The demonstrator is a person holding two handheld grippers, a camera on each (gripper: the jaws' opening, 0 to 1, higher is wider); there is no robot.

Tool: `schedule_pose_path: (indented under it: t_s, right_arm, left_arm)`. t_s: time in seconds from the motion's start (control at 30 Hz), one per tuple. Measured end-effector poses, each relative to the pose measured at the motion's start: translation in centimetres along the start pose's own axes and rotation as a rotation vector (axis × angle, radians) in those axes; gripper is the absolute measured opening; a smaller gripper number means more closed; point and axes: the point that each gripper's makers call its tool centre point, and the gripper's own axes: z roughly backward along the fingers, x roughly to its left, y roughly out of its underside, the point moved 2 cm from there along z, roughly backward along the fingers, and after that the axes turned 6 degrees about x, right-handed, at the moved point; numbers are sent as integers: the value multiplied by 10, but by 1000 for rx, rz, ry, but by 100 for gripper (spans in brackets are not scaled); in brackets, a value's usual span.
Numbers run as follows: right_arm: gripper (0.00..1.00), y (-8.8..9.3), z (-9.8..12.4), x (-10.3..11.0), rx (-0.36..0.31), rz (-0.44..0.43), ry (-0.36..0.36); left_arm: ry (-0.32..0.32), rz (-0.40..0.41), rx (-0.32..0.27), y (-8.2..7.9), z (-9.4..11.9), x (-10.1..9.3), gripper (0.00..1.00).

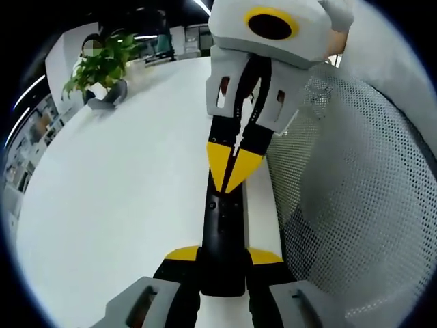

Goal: Press the specified remote control buttons in sequence, fully releasing each button before pressing the next.

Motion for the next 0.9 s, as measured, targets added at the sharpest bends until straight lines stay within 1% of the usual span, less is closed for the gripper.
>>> schedule_pose_path:
  t_s: [0.1, 0.2, 0.23, 0.27, 0.3, 0.33, 0.4, 0.43, 0.47, 0.5, 0.53, 0.6, 0.63, 0.67, 0.73, 0.77, 0.8, 0.83, 0.9]
  right_arm:
    - [0, 0, 0, 1, 44, 62, -20]
    - [0, 0, -1, 1, 70, 77, -19]
    - [0, 0, -2, 1, 72, 63, -14]
    - [0, 0, -1, 1, 79, 27, -4]
    - [0, 0, -2, 1, 79, 42, -6]
    - [0, 0, -1, 0, 77, 27, -5]
    - [0, 0, -1, -1, 42, -98, -15]
    - [0, 0, 0, -1, 25, -126, -18]
    - [0, 1, 0, -2, 2, -122, -16]
    - [0, 1, 1, -1, 0, -112, -13]
    - [0, 0, 1, 0, -14, -46, -2]
    - [0, 0, 2, 4, -8, -64, -2]
    - [0, -2, 2, 8, -16, -68, -27]
    - [0, -5, 2, 12, -26, -97, -58]
    - [0, -6, 1, 13, -20, -92, -52]
    - [0, -6, 0, 15, -10, -78, -56]
    - [0, -8, -1, 17, -12, -44, -53]
    - [0, -6, 0, 17, 8, -41, -47]
    - [0, -7, -1, 18, 25, -18, -43]
  left_arm:
    - [5, -8, 6, 0, 0, 0, 25]
    - [5, -8, 5, 0, 0, 0, 25]
    - [5, -7, 5, 0, 0, 0, 25]
    - [6, -8, 4, 0, 0, 0, 25]
    - [6, -9, 4, 0, 0, 0, 25]
    - [6, -8, 3, 0, 0, 0, 25]
    - [6, -7, 3, 0, -1, 0, 25]
    - [6, -6, 2, 0, -1, 0, 25]
    - [6, -5, 2, 0, -1, 0, 25]
    - [6, -4, 0, 0, -1, 0, 25]
    - [6, -1, -2, 0, -1, 0, 25]
    - [4, 3, -9, 1, -1, 0, 24]
    - [3, 6, -14, 1, -1, 0, 24]
    - [2, 9, -17, 1, -1, 0, 24]
    - [1, 13, -22, 1, 0, 0, 24]
    - [0, 13, -22, 1, 0, 0, 24]
    - [-1, 15, -23, 1, 0, 0, 24]
    - [-1, 16, -23, 1, -1, 0, 24]
    - [-1, 17, -23, 1, -1, 0, 24]
